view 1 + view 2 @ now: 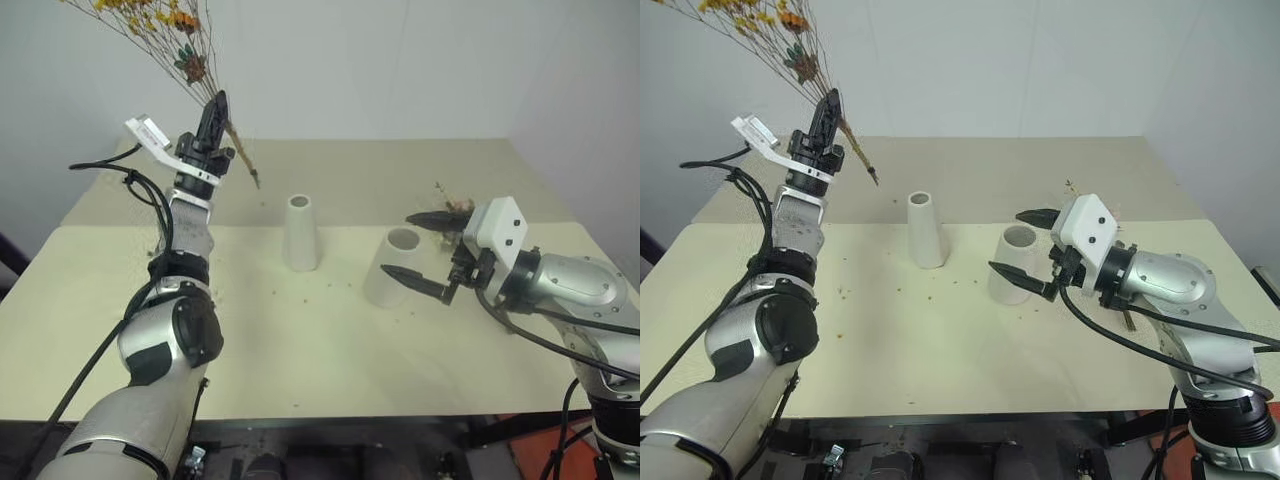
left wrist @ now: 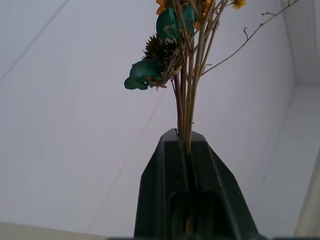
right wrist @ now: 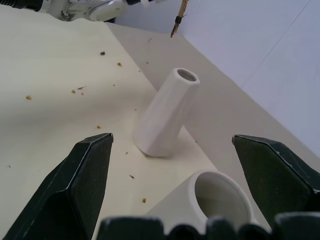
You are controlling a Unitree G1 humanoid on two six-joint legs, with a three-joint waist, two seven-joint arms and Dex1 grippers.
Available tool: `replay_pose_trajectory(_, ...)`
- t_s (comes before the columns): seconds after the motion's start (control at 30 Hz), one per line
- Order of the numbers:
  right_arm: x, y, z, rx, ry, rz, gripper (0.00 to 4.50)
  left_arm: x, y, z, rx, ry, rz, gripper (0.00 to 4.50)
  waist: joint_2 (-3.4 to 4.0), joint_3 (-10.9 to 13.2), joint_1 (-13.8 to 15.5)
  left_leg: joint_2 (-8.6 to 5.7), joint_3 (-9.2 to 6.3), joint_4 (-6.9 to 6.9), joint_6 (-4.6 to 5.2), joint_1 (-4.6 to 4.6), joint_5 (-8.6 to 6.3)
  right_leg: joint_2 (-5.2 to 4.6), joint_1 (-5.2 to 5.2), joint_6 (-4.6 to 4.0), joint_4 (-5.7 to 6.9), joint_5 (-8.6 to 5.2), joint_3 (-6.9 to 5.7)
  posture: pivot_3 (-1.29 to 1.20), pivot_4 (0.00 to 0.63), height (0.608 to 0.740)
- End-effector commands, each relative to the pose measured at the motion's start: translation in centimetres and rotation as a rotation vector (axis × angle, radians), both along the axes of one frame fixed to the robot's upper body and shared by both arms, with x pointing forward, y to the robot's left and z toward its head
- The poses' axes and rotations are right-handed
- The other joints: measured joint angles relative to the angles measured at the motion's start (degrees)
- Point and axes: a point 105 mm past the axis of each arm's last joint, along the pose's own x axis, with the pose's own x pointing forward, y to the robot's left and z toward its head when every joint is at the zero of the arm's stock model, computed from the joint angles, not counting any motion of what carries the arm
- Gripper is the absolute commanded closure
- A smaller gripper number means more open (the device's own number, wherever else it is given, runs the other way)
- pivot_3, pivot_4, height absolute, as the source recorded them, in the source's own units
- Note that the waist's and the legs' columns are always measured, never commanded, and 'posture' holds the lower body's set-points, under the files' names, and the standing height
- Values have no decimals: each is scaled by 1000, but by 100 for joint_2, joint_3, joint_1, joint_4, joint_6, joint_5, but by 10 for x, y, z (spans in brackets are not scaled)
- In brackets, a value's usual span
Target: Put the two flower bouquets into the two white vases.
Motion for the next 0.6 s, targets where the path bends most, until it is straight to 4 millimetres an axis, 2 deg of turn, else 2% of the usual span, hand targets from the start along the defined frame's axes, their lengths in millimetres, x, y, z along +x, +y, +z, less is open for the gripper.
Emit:
replay_pose_trajectory(0.03,-7,-3,12,16,-59,-26,0,-8,1,29,-25,-90,-50,4484,0,0,1,0,0,0,0,0,0,0,0,0,0,0,0,0,150,740)
replay_pose_trajectory(0.2,-9,-5,10,25,-60,-53,0,-9,-17,31,23,-97,-105,4484,0,0,17,0,0,0,0,1,0,-1,2,1,2,0,0,0,150,740)
replay_pose_trajectory(0.3,-11,-6,9,29,-57,-62,0,-6,-21,27,1,-66,-129,4484,0,0,18,0,-1,0,0,0,0,0,1,1,2,0,0,0,150,740)
replay_pose_trajectory(0.6,-13,-7,8,31,-51,-76,0,-1,-47,11,100,-34,-142,4484,0,0,12,0,-1,0,0,1,0,1,1,1,2,-1,0,0,150,740)
